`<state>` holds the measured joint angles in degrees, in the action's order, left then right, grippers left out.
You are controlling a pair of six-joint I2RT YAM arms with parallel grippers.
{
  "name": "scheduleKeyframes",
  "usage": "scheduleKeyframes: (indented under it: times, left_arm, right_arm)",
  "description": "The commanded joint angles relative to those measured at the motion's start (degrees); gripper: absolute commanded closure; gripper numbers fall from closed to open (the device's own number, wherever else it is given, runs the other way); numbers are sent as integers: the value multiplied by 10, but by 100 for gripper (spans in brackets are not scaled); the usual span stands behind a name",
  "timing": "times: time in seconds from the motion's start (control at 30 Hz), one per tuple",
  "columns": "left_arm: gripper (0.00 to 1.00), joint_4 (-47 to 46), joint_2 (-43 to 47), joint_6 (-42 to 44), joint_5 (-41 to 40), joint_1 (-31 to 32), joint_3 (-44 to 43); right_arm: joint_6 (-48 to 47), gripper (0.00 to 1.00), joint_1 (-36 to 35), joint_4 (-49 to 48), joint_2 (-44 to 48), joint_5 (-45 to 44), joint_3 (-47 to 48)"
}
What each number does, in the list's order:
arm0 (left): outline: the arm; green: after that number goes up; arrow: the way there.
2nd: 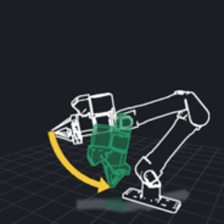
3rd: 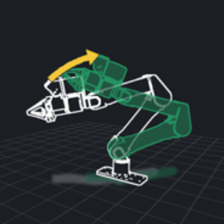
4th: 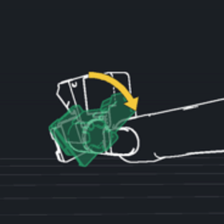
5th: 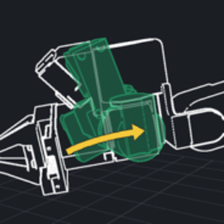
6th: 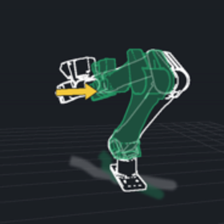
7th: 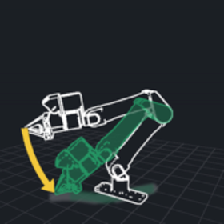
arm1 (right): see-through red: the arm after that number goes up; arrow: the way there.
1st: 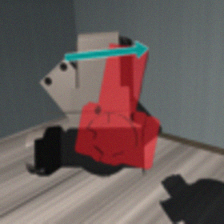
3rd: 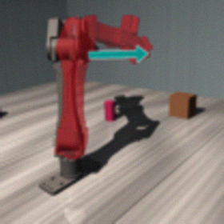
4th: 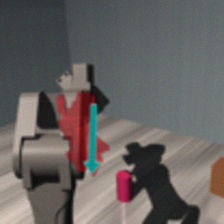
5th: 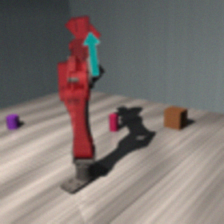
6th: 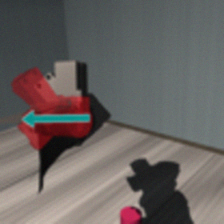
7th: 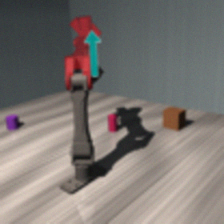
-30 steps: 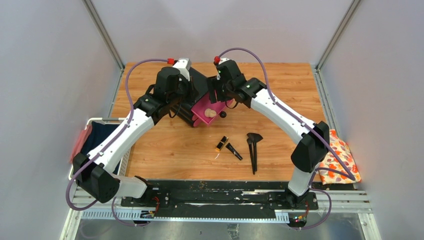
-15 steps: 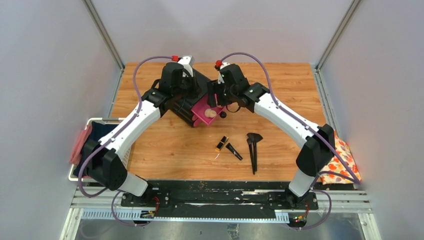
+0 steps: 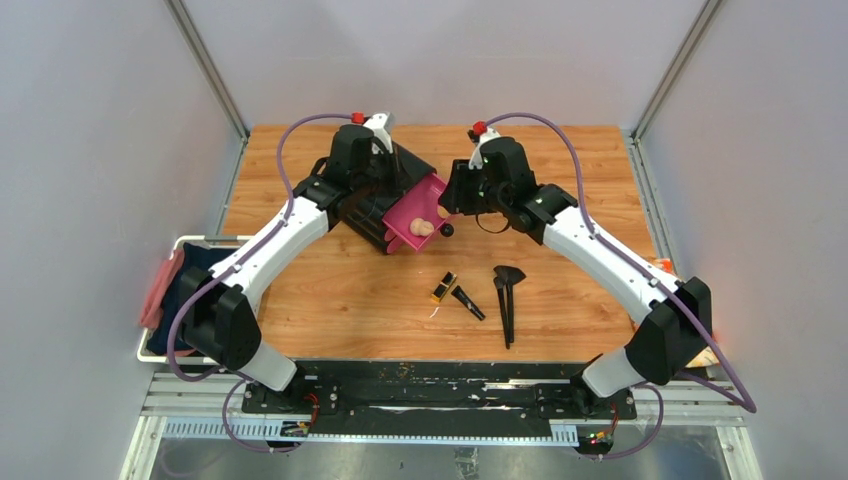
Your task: Organize the makeup
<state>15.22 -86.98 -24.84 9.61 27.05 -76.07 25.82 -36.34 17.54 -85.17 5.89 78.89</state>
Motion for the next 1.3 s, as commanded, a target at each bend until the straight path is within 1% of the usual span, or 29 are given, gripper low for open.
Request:
scheduleKeyframes:
  times: [0.0, 0.03, 0.13, 0.2, 0.23, 0.4, 0.73, 0.83, 0.87, 1.1, 1.27]
  left_arm:
    - [100, 17, 0, 9, -30, -11, -8]
    - [100, 29, -4, 10, -44, -14, -16]
    - [100, 61, -17, 14, -86, -28, -35]
    - [100, 74, -29, 11, -88, -44, -43]
    - [100, 78, -34, 8, -88, -51, -45]
    - [100, 81, -59, 8, -83, -75, -47]
    - [100, 77, -88, 15, -75, -78, -41]
    - [100, 75, -86, 18, -73, -79, -37]
    - [100, 74, -82, 20, -72, -80, -34]
    - [100, 70, -70, 23, -70, -82, -23]
    - [100, 65, -70, 19, -60, -82, -23]
  right_arm:
    - [18, 68, 5, -1, 25, -19, -40]
    - [19, 76, 6, -1, 27, -21, -47]
    - [27, 92, 6, 4, 31, -32, -65]
    - [29, 99, 7, 5, 33, -41, -77]
    - [29, 100, 7, 5, 33, -45, -81]
    - [29, 100, 11, 5, 12, -55, -86]
    - [29, 100, 25, 6, -67, -49, -59]
    - [27, 100, 28, 7, -100, -34, -35]
    - [26, 100, 28, 5, -120, -14, -11]
    - [30, 100, 23, 2, -131, 18, 43]
    - [31, 100, 23, 9, -169, 42, 96]
